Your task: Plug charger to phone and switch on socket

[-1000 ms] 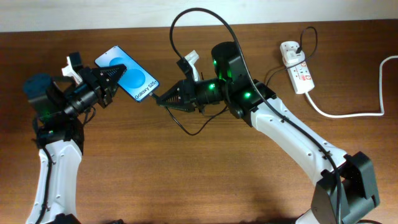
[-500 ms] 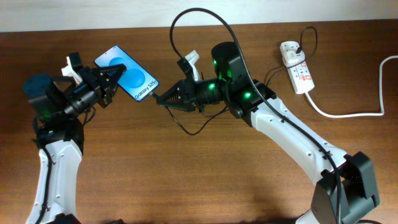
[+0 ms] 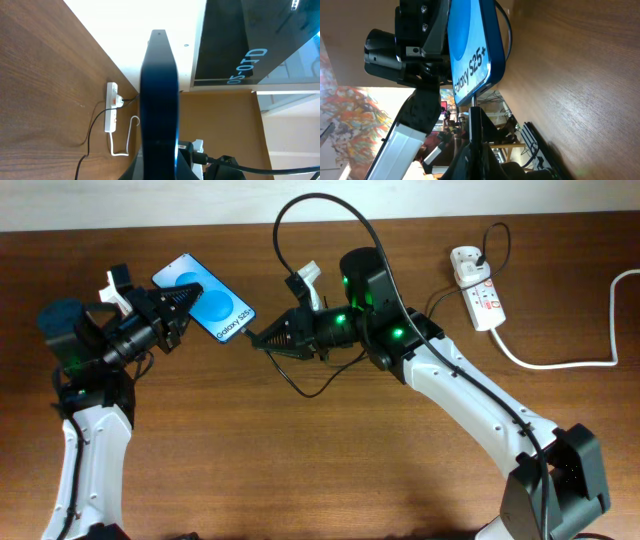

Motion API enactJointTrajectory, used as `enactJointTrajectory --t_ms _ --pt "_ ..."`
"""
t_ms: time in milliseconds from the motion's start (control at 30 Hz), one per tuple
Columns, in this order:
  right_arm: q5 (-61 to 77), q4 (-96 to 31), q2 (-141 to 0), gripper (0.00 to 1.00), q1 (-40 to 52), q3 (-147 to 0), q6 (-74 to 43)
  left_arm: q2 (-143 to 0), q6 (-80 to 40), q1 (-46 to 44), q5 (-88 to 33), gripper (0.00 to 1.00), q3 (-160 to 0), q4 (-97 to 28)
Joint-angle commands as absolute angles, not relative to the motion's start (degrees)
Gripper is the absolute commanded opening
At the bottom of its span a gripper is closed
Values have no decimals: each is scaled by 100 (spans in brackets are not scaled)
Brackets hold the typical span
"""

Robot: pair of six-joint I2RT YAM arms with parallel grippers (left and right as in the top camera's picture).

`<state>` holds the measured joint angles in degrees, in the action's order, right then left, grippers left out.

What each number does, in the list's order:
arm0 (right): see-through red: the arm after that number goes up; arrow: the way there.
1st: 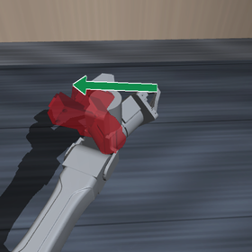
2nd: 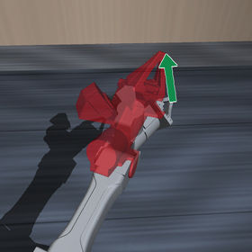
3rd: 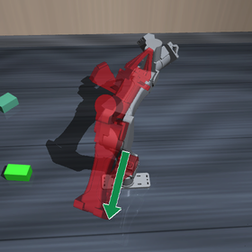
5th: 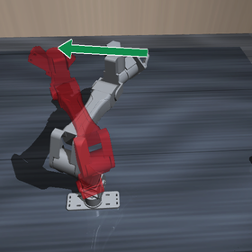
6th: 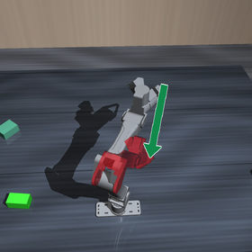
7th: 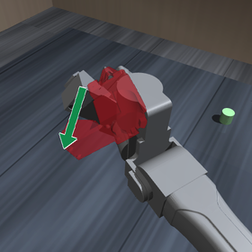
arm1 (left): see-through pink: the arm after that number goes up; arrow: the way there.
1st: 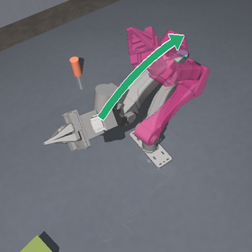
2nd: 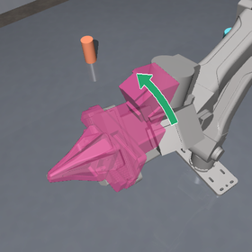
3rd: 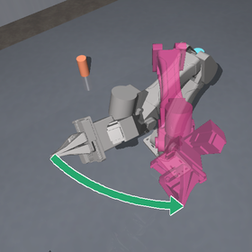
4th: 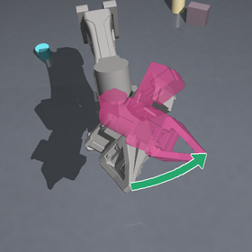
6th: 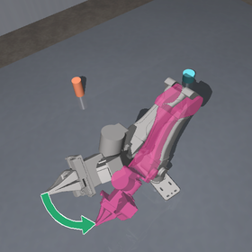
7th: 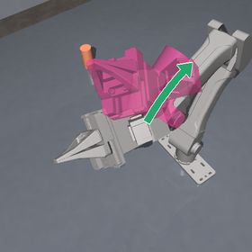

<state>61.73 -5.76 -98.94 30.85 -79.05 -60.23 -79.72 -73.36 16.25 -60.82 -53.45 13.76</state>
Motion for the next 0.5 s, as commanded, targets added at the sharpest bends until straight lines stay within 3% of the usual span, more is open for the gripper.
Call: enactJointTrajectory --t_ms 0,300,467 --pt "6082 -502 -9717 4 3166 -7931 -5999 -7929 -7397 1629 -6215 0 -5426 1404" --pt "5837 -436 -9721 4 3277 -7931 -5848 -7929 -7400 1629 -6215 0 -5426 1404" --pt "5505 -1229 -9719 4 3249 -7931 -5221 -7929 -7395 1632 -6099 0 -5426 1406"
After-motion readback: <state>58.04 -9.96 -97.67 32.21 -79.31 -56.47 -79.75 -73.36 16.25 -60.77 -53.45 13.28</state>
